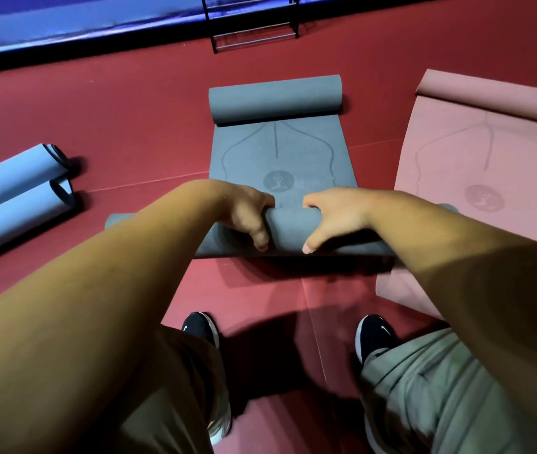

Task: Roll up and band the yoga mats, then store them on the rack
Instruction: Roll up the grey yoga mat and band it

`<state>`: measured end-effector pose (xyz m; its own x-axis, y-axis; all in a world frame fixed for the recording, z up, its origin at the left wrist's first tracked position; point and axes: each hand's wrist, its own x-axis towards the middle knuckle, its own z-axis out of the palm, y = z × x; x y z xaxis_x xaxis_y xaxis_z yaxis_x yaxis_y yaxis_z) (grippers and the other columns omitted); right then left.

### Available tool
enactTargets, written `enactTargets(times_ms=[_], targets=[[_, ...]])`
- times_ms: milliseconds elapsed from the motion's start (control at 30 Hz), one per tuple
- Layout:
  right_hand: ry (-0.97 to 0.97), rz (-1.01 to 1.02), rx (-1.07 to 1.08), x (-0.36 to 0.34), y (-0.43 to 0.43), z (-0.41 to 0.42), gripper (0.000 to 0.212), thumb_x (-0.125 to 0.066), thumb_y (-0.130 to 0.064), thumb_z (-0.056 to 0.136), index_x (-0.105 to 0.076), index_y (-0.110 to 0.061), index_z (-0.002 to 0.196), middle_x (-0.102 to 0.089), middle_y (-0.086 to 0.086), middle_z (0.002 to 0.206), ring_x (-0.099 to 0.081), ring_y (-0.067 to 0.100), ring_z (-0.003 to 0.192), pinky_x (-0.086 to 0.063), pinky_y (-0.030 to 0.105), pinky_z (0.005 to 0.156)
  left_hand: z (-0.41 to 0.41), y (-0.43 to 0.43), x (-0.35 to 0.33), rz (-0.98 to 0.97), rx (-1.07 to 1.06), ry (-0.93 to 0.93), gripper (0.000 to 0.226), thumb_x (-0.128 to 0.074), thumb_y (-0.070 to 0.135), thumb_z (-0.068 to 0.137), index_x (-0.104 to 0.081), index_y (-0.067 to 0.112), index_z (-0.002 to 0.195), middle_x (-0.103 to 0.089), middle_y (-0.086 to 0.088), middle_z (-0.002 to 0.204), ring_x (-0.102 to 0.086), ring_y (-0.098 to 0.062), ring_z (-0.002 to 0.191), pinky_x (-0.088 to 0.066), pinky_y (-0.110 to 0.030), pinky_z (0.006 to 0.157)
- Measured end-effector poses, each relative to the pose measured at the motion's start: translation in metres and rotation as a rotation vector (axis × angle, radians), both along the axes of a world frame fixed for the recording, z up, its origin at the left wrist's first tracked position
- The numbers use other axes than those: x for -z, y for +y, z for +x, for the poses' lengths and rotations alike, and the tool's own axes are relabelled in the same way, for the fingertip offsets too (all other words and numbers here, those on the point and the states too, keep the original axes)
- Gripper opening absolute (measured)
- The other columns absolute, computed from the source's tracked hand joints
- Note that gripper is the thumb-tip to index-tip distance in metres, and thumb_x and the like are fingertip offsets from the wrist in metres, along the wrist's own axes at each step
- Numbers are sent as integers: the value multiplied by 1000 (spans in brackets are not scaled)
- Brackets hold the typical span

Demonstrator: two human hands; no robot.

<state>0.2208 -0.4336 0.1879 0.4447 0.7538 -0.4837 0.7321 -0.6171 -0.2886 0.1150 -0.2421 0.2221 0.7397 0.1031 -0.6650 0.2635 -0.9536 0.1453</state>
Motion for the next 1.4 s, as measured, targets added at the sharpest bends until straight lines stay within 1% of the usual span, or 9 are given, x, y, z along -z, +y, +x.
enactTargets(times_ms=[100,233,433,533,667,833,967,1167,1400], targets=[[-1,-15,-23,1,3,-2,79,-92,-66,61,-48,-30,115,-61,-9,103,-60,20,95,-44,36,73,-1,-2,-3,39,19,14,70,-95,42,71,-52,29,125,-58,5,120,-57,-23,112,-45,-35,84],[37,-6,-19,-2,2,0,77,-92,-64,64,-49,-30,119,-62,-8,108,-61,21,98,-47,36,79,-2,-4,-2,39,32,24,65,-98,46,67,-57,28,115,-63,8,110,-59,-22,108,-48,-35,86],[16,-20,-28,-18,-1,0,60,-88,-64,71,-49,-30,102,-57,-11,102,-56,19,95,-40,33,72,-4,-4,-12,12,19,-54,51,-96,45,71,-61,31,106,-62,14,99,-60,-17,97,-43,-31,77],[35,-17,-15,-22,-1,2,69,-86,-68,72,-52,-32,120,-57,-10,115,-55,19,103,-40,33,83,-6,-2,-15,44,31,-88,49,-95,48,72,-57,32,98,-63,10,100,-59,-19,97,-43,-32,77],[42,-5,10,-25,-3,4,96,-84,-74,69,-50,-32,148,-58,-8,145,-56,20,122,-44,35,98,-7,-4,-16,76,62,-107,55,-94,50,72,-58,28,106,-64,6,102,-60,-23,100,-44,-33,79],[19,-21,-14,-22,-2,2,80,-89,-68,67,-55,-31,129,-66,-7,127,-62,21,106,-47,36,86,-7,-6,-15,87,91,-121,61,-95,49,71,-55,27,111,-60,7,101,-56,-23,99,-41,-33,79],[-24,-6,-22,-20,1,0,98,-90,-65,69,-48,-22,146,-63,1,138,-59,25,113,-45,34,88,-7,-1,-13,105,107,-133,66,-97,50,69,-52,27,112,-61,3,107,-57,-24,101,-41,-33,79],[-76,-3,-33,-14,4,-1,101,-89,-65,71,-50,-14,149,-61,7,146,-59,30,128,-44,32,90,-5,0,-10,98,140,-115,67,-97,49,69,-49,28,111,-59,4,106,-56,-24,102,-40,-31,82],[6,-39,-12,-12,2,-3,99,-87,-64,75,-49,-12,150,-62,6,138,-58,27,115,-42,31,83,-8,0,0,93,107,-71,58,-96,48,70,-60,29,111,-66,6,108,-60,-22,101,-41,-30,80]])
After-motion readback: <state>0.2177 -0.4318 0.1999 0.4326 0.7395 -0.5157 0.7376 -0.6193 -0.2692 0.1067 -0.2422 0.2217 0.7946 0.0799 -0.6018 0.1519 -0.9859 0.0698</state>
